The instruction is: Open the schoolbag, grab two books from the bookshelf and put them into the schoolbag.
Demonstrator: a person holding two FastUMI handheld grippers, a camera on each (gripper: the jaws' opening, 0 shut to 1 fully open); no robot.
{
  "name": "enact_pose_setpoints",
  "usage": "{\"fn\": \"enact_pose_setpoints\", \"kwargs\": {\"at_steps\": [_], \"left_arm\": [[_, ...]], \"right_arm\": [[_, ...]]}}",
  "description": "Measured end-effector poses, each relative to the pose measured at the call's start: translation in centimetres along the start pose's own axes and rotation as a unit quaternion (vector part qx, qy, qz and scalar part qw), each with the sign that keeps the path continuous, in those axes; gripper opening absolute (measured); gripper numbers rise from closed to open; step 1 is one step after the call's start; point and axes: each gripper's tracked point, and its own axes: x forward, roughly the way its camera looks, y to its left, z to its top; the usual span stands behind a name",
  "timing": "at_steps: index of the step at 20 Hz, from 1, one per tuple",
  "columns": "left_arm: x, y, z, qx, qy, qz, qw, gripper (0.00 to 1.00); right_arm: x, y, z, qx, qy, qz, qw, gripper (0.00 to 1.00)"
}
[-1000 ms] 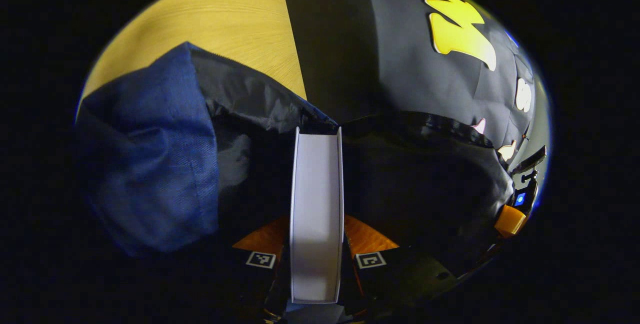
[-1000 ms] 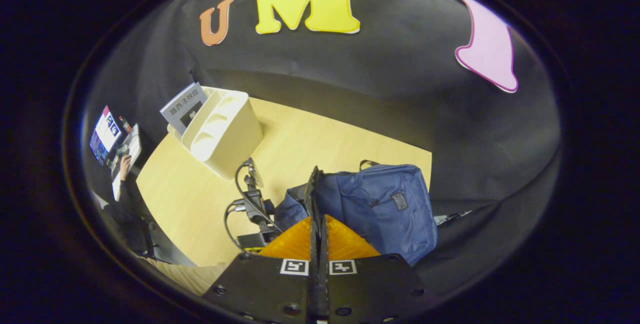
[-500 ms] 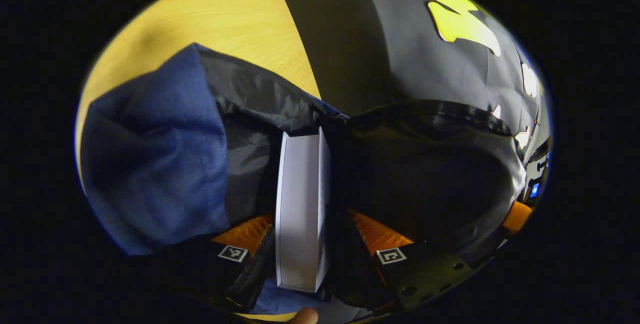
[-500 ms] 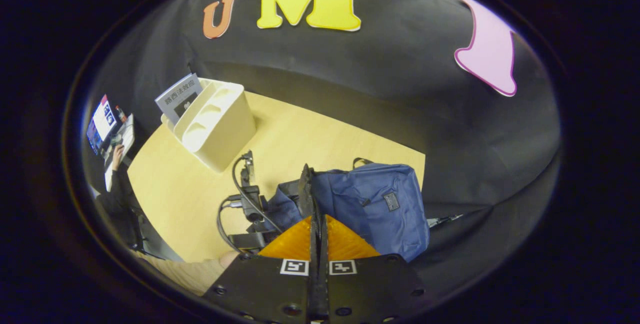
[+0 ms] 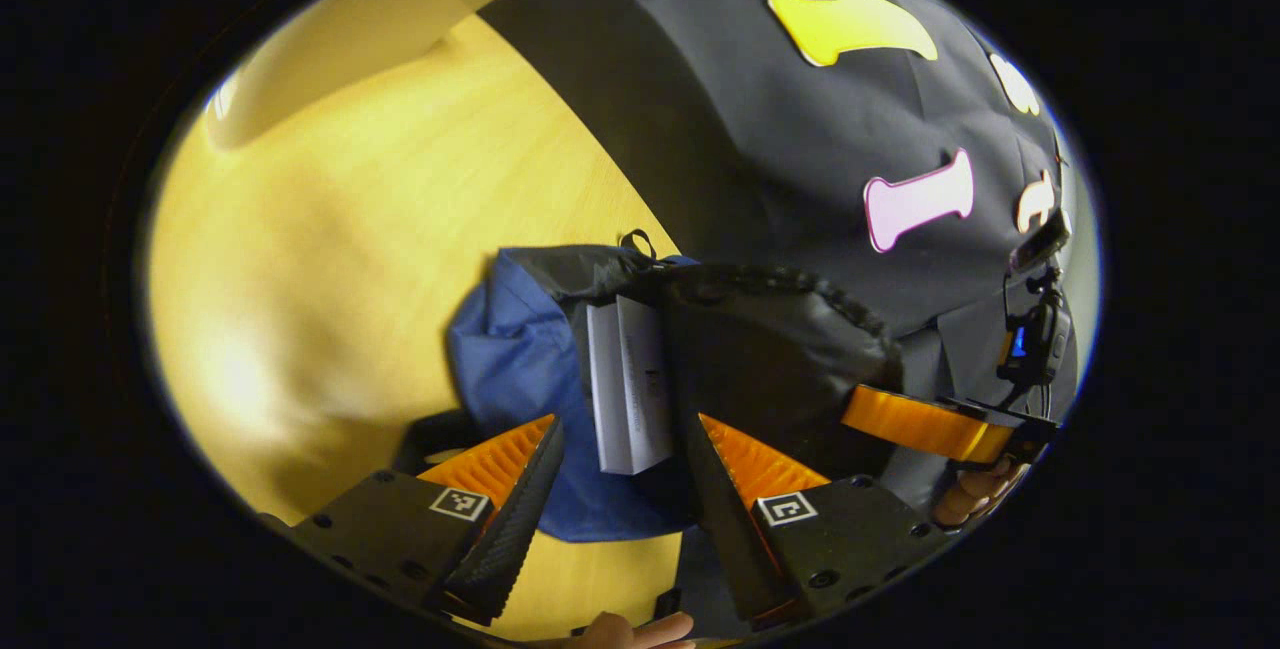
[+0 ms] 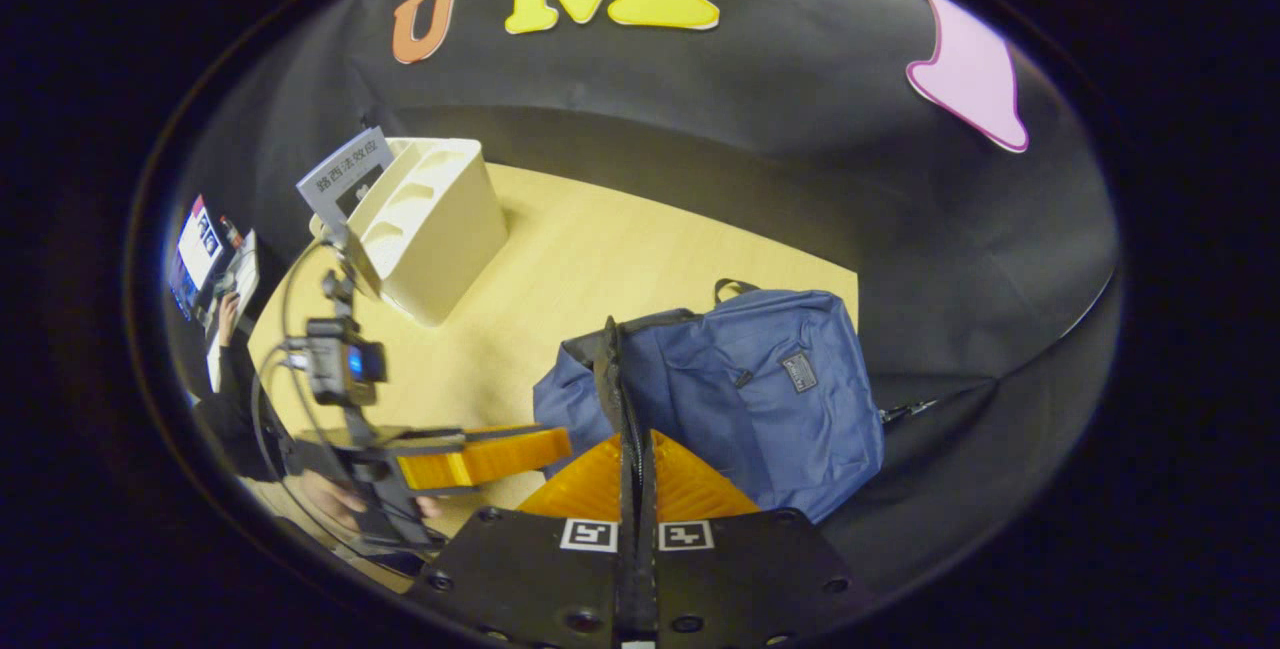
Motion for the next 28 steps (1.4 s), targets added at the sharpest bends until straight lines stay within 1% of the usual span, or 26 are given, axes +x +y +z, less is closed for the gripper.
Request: {"fn": "enact_pose_setpoints", "kwargs": {"at_steps": [2,3,4,5,8,11,14,17,18,19,20,22,23,24,25,26,27,28], "left_arm": [[-3.2,0.9,1.3,0.048,-0.002,0.033,0.998,0.82],[-5.0,1.3,2.0,0.075,-0.004,0.048,0.996,0.83],[-6.8,2.0,2.4,0.102,-0.005,0.06,0.993,0.82],[-8.6,2.3,3.0,0.13,-0.008,0.064,0.989,0.82],[-13.4,3.1,4.6,0.21,-0.015,0.094,0.973,0.82],[-17.5,3.6,7.2,0.272,-0.021,0.125,0.954,0.82],[-21.5,5.2,10.5,0.33,-0.027,0.178,0.927,0.82],[-25.9,5.9,14.1,0.396,-0.052,0.224,0.889,0.82],[-27.3,5.8,15.5,0.404,-0.064,0.233,0.882,0.82],[-28.5,5.5,16.6,0.408,-0.074,0.233,0.88,0.82],[-29.7,4.9,18.0,0.414,-0.092,0.238,0.874,0.82],[-31.9,3.9,21.0,0.433,-0.124,0.248,0.858,0.81],[-32.9,3.6,22.4,0.448,-0.142,0.258,0.844,0.81],[-33.9,3.8,24.0,0.462,-0.158,0.275,0.828,0.81],[-35.0,3.9,25.5,0.475,-0.173,0.298,0.81,0.81],[-35.6,3.6,26.9,0.487,-0.186,0.31,0.795,0.81],[-36.0,3.0,27.7,0.494,-0.193,0.315,0.787,0.82],[-36.0,2.5,28.6,0.496,-0.196,0.314,0.786,0.82]], "right_arm": [[0.1,0.9,-0.8,0.013,0.004,0.0,1.0,0.0],[0.1,1.0,-1.1,0.018,0.004,-0.008,1.0,0.0],[0.1,1.1,-1.2,0.023,0.003,-0.013,1.0,0.0],[-0.1,1.2,-1.5,0.031,0.001,-0.017,0.999,0.0],[-0.5,1.2,-1.8,0.051,-0.01,-0.033,0.998,0.0],[-0.8,1.3,-2.1,0.07,-0.017,-0.043,0.997,0.0],[-1.0,1.2,-2.1,0.08,-0.021,-0.054,0.995,0.0],[-1.2,1.4,-1.9,0.085,-0.024,-0.064,0.994,0.0],[-1.3,1.6,-1.9,0.088,-0.026,-0.065,0.994,0.0],[-1.4,1.7,-1.8,0.092,-0.027,-0.066,0.993,0.0],[-1.4,1.8,-2.0,0.095,-0.027,-0.066,0.993,0.0],[-1.6,1.7,-2.3,0.097,-0.025,-0.071,0.992,0.0],[-1.7,1.6,-2.2,0.098,-0.025,-0.073,0.992,0.0],[-1.8,1.4,-2.2,0.098,-0.026,-0.076,0.992,0.0],[-2.0,1.3,-2.1,0.099,-0.026,-0.079,0.992,0.0],[-2.1,1.1,-2.2,0.1,-0.027,-0.08,0.991,0.0],[-2.2,1.0,-2.1,0.102,-0.027,-0.083,0.991,0.0],[-2.4,0.9,-2.1,0.103,-0.027,-0.084,0.991,0.0]]}}
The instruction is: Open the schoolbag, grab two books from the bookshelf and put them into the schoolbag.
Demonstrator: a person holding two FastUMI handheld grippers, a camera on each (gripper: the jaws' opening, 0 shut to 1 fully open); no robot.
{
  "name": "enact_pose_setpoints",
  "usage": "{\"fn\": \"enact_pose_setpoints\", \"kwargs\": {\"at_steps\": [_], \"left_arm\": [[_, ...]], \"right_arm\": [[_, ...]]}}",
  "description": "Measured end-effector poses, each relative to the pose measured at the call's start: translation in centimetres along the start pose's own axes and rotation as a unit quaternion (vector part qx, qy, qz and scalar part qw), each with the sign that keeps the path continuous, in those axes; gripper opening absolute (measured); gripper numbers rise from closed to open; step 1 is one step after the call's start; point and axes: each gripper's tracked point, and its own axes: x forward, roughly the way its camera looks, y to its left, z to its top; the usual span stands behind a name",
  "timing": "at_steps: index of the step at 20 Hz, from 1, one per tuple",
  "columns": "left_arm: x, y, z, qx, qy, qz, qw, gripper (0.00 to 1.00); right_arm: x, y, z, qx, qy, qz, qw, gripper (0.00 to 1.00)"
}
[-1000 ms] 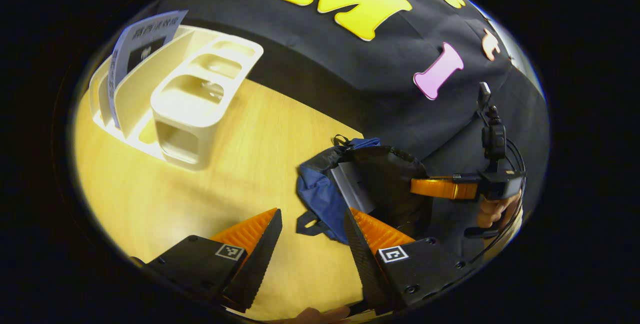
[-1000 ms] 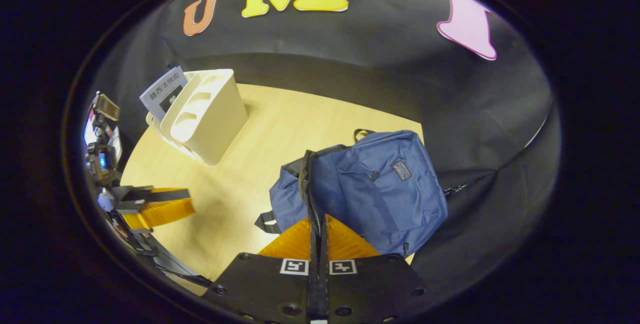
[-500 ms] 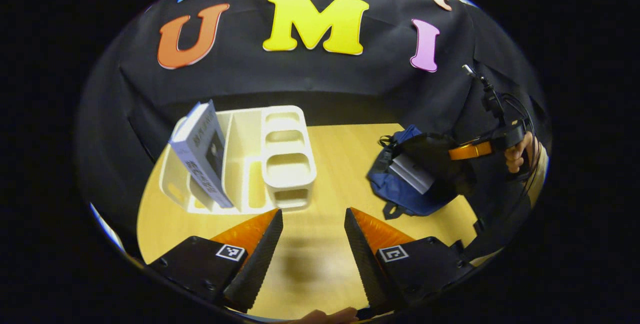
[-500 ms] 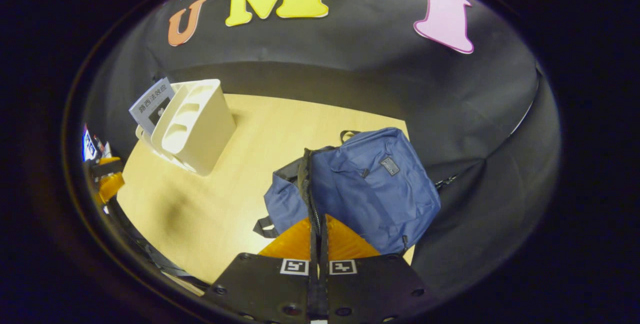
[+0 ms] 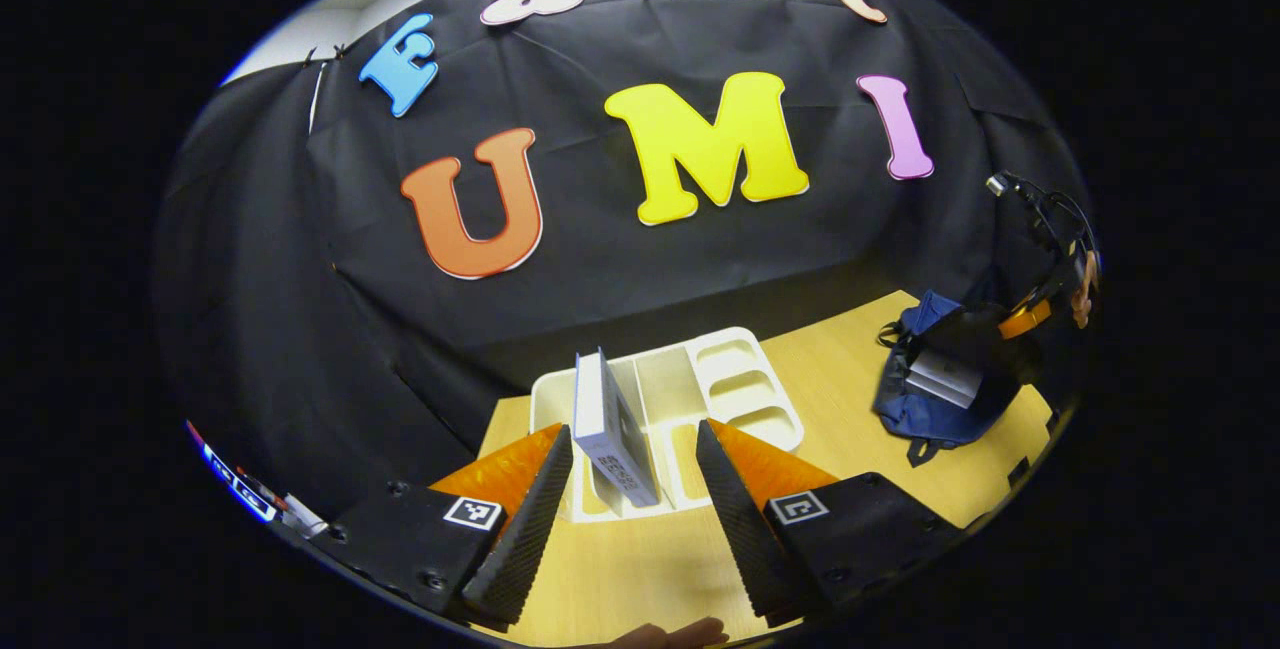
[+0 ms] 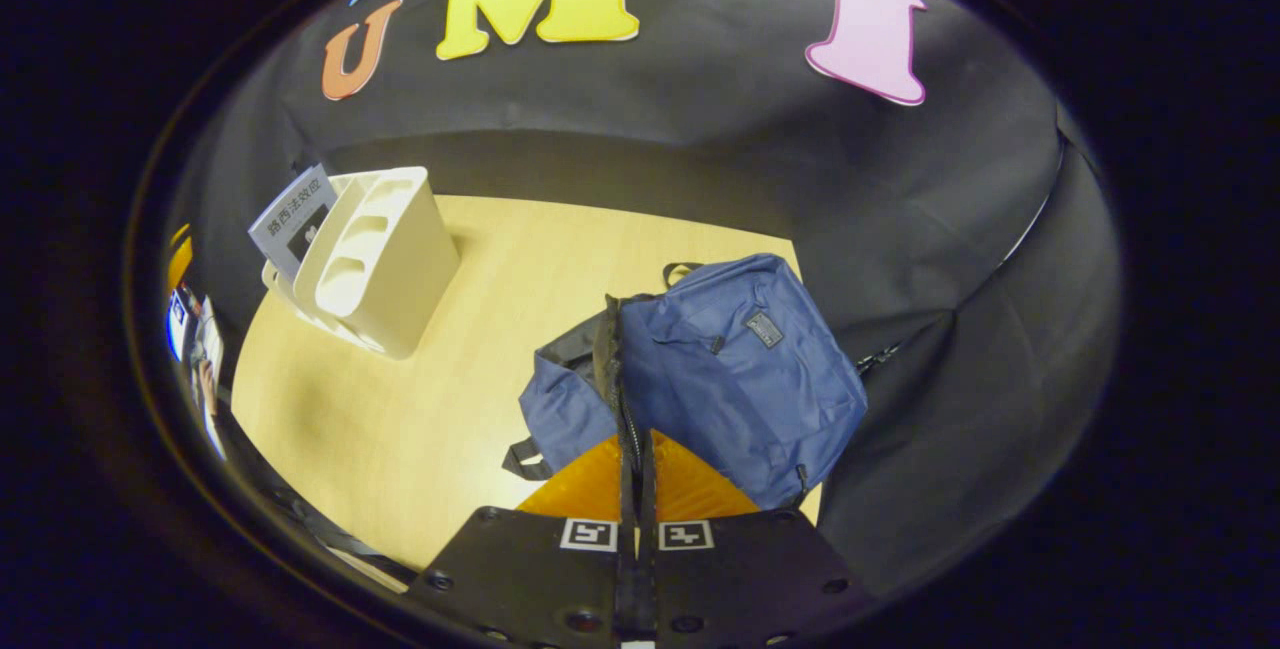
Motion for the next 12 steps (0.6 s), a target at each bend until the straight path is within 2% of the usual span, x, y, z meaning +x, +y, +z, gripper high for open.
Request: {"fn": "enact_pose_setpoints", "kwargs": {"at_steps": [4,9,10,11,12], "left_arm": [[3.1,1.6,1.8,-0.062,0.014,-0.015,0.998,0.83],[9.8,3.3,0.8,-0.123,0.093,-0.03,0.988,0.84],[11.0,3.8,-0.1,-0.129,0.12,-0.033,0.984,0.87],[12.5,3.9,-1.1,-0.135,0.138,-0.034,0.981,0.95],[14.0,3.8,-2.0,-0.142,0.154,-0.037,0.977,0.98]], "right_arm": [[-0.1,-0.4,0.6,0.004,-0.002,-0.003,1.0,0.0],[-0.3,-0.7,1.1,0.009,0.002,-0.005,1.0,0.0],[-0.3,-0.7,1.0,0.009,0.004,-0.005,1.0,0.0],[-0.3,-0.8,1.1,0.009,0.004,-0.008,1.0,0.0],[-0.4,-0.8,1.1,0.009,0.005,-0.009,1.0,0.0]]}}
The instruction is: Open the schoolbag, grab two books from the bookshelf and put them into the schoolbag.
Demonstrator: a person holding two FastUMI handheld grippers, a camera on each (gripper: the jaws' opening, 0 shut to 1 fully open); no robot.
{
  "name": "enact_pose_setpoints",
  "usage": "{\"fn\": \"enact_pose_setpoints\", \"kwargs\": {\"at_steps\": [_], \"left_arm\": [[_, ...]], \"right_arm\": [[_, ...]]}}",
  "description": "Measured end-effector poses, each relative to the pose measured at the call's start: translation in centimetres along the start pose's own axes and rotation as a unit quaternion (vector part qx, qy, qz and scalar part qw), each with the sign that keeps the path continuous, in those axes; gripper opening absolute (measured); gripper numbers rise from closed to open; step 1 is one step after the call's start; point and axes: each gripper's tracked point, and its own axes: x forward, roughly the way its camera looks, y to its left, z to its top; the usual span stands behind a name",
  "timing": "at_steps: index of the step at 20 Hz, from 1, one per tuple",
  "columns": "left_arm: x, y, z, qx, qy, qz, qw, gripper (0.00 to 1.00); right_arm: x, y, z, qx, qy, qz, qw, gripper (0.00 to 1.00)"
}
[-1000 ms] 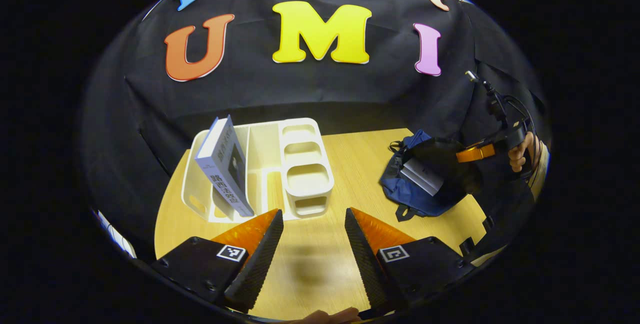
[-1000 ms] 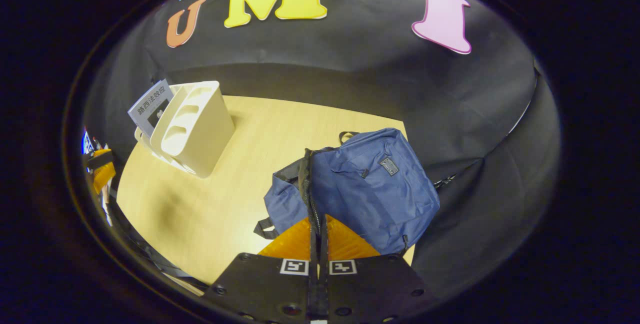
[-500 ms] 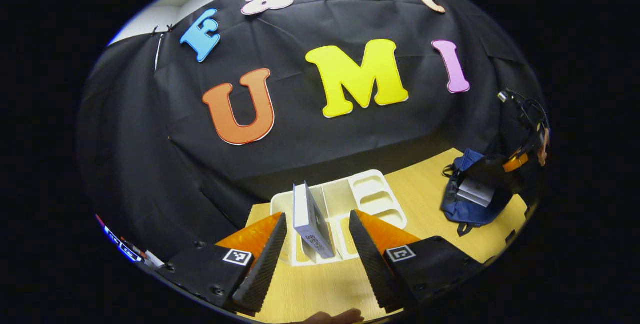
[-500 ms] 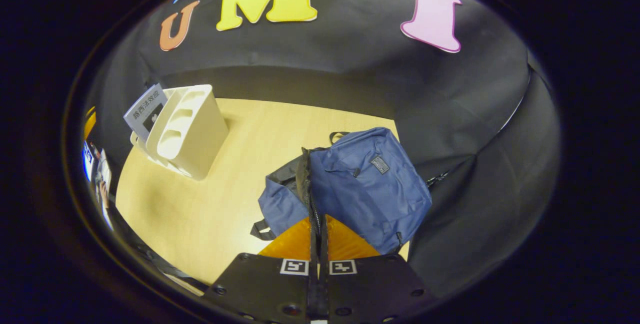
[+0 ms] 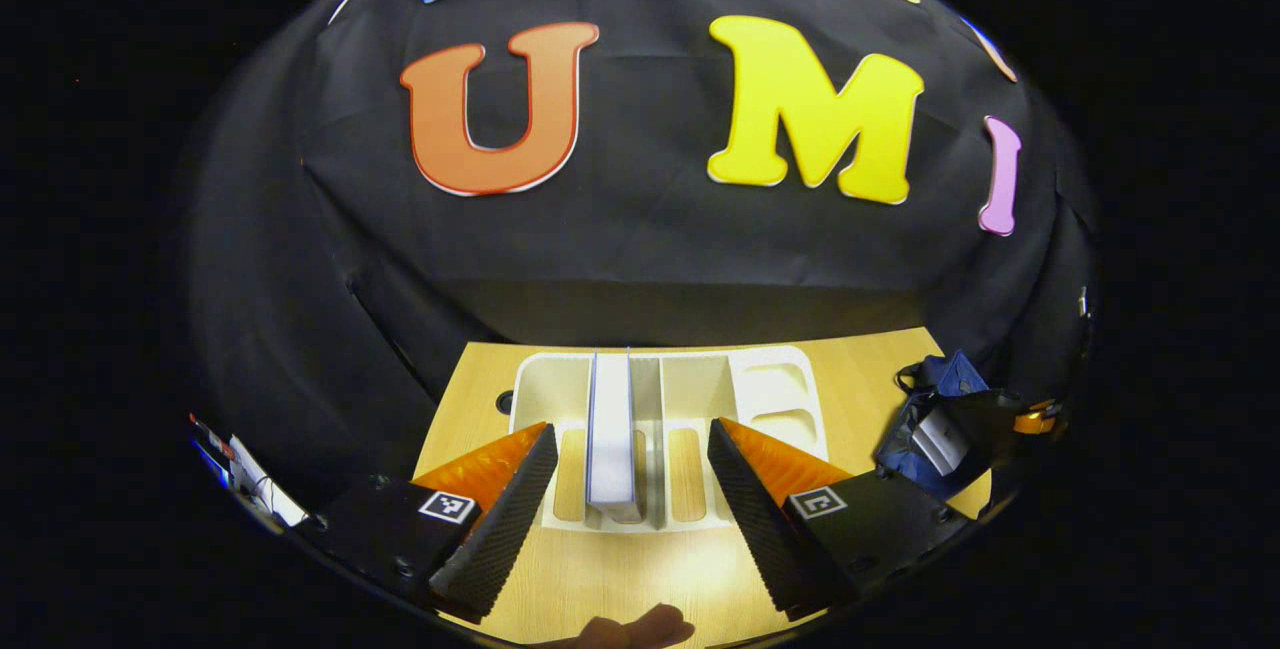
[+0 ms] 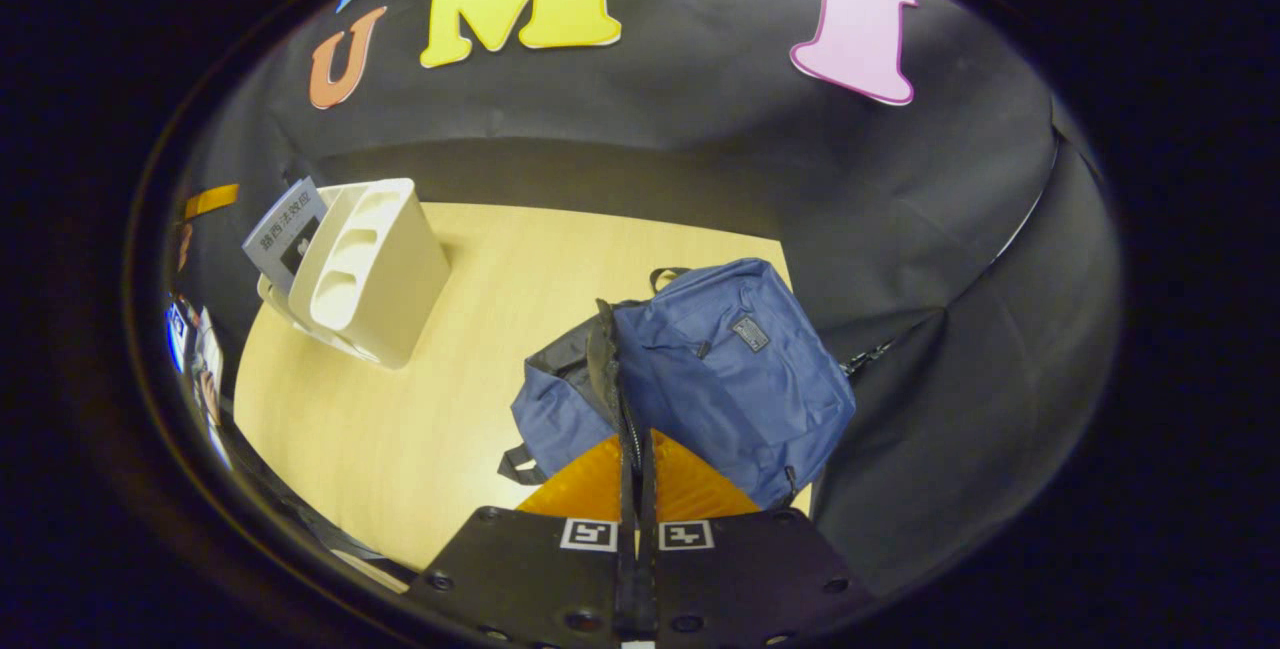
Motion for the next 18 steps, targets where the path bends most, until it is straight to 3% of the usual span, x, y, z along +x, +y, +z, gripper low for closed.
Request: {"fn": "enact_pose_setpoints", "kwargs": {"at_steps": [7,11,15,18], "left_arm": [[7.0,2.1,-2.3,0.01,0.115,0.006,0.993,0.98],[8.4,2.5,-4.9,0.037,0.216,0.029,0.975,1.0],[9.4,2.1,-6.6,0.045,0.287,0.019,0.957,0.91],[10.1,1.5,-7.5,0.04,0.311,0.01,0.95,0.78]], "right_arm": [[0.5,0.0,0.2,0.014,0.01,-0.012,1.0,0.0],[0.8,0.6,0.3,0.007,0.018,-0.022,1.0,0.0],[0.8,1.3,0.0,0.011,0.018,-0.025,0.999,0.0],[1.0,1.9,-0.8,0.023,0.026,-0.02,0.999,0.01]]}}
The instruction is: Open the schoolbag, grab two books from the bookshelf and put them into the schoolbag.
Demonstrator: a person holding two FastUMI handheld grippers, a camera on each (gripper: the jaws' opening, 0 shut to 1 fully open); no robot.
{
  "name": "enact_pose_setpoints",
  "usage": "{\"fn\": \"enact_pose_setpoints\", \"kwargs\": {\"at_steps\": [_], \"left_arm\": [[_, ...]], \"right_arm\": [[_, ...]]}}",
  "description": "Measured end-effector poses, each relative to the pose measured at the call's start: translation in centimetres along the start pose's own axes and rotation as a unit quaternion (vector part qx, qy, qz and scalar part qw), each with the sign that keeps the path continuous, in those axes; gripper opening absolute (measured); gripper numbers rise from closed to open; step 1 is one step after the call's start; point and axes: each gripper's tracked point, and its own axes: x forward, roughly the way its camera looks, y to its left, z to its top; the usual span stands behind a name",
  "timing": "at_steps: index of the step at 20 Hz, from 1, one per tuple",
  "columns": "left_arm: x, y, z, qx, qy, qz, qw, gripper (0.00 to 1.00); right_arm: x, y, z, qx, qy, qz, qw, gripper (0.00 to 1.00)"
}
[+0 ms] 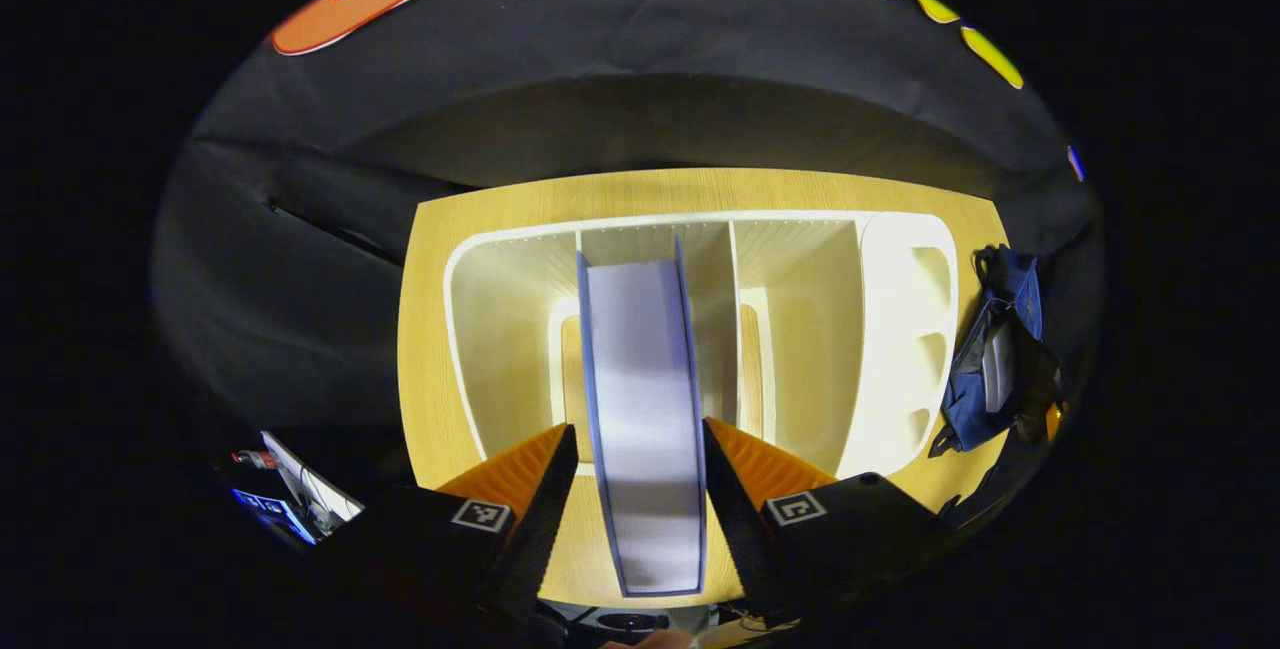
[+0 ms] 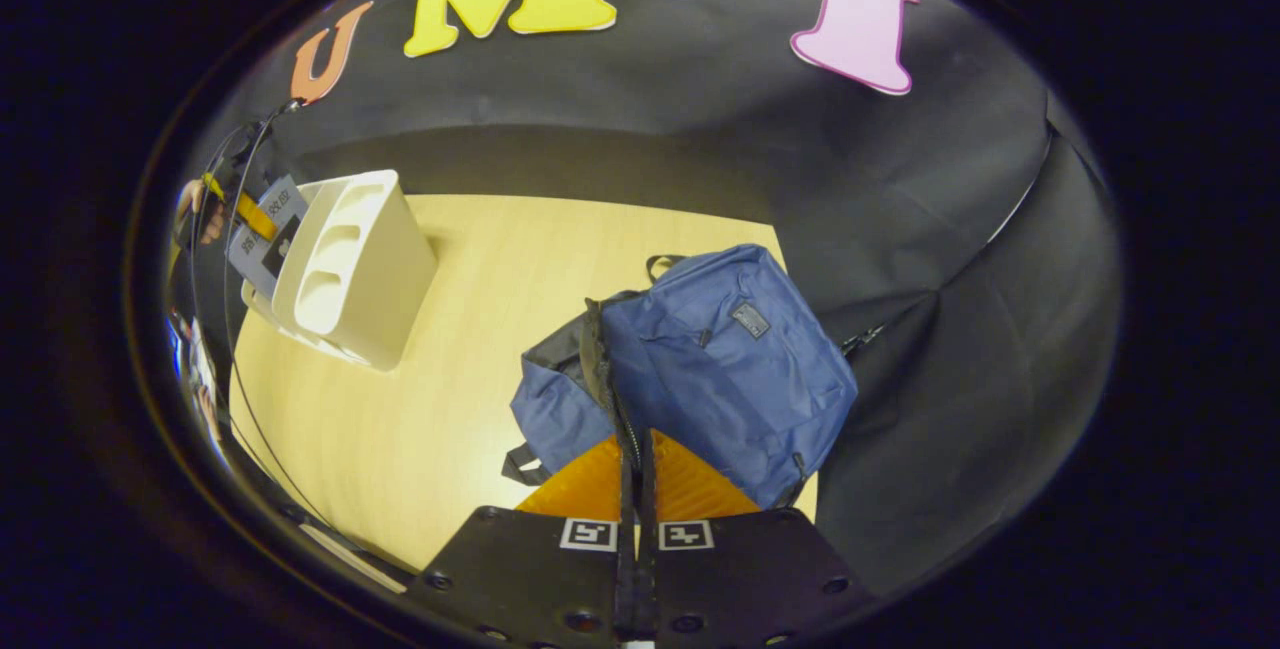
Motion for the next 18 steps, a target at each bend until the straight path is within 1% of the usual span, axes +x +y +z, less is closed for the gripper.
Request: {"fn": "enact_pose_setpoints", "kwargs": {"at_steps": [1,3,4,5,6,7,8,9,11,13,18], "left_arm": [[0.1,-0.1,0.1,0.004,0.003,0.002,1.0,0.67],[0.2,-0.5,1.0,0.024,-0.015,-0.01,1.0,0.63],[0.2,-0.8,0.9,0.022,-0.014,-0.012,1.0,0.6],[0.0,-1.1,0.9,0.016,-0.012,-0.016,1.0,0.5],[-0.2,-1.8,0.5,0.011,-0.01,-0.021,1.0,0.49],[-0.5,-2.1,0.2,0.006,-0.009,-0.026,1.0,0.43],[-0.9,-2.6,0.0,-0.002,-0.01,-0.03,1.0,0.42],[-1.6,-2.8,-0.2,-0.004,-0.014,-0.032,0.999,0.45],[-3.3,-3.2,-0.8,-0.005,-0.025,-0.046,0.999,0.45],[-5.4,-2.9,-1.9,-0.014,-0.036,-0.045,0.998,0.44],[-11.1,-2.5,-6.0,-0.056,-0.06,-0.055,0.995,0.44]], "right_arm": [[-0.1,0.0,-0.1,0.002,0.0,-0.002,1.0,0.01],[-0.2,-0.2,0.2,0.008,-0.01,-0.006,1.0,0.0],[-0.3,-0.2,0.1,0.011,-0.011,-0.005,1.0,0.0],[-0.2,-0.3,0.1,0.017,-0.011,-0.004,1.0,0.0],[-0.1,-0.3,-0.2,0.021,-0.01,-0.002,1.0,0.0],[0.0,-0.3,-0.4,0.021,-0.009,-0.001,1.0,0.01],[0.1,-0.4,-0.5,0.019,-0.007,-0.001,1.0,0.0],[0.1,-0.3,-0.5,0.017,-0.007,0.001,1.0,0.01],[0.3,-0.1,-0.5,0.006,-0.011,0.006,1.0,0.01],[0.3,-0.1,-0.6,0.001,-0.013,0.015,1.0,0.01],[0.5,-0.7,-0.6,-0.024,-0.021,0.036,0.999,0.0]]}}
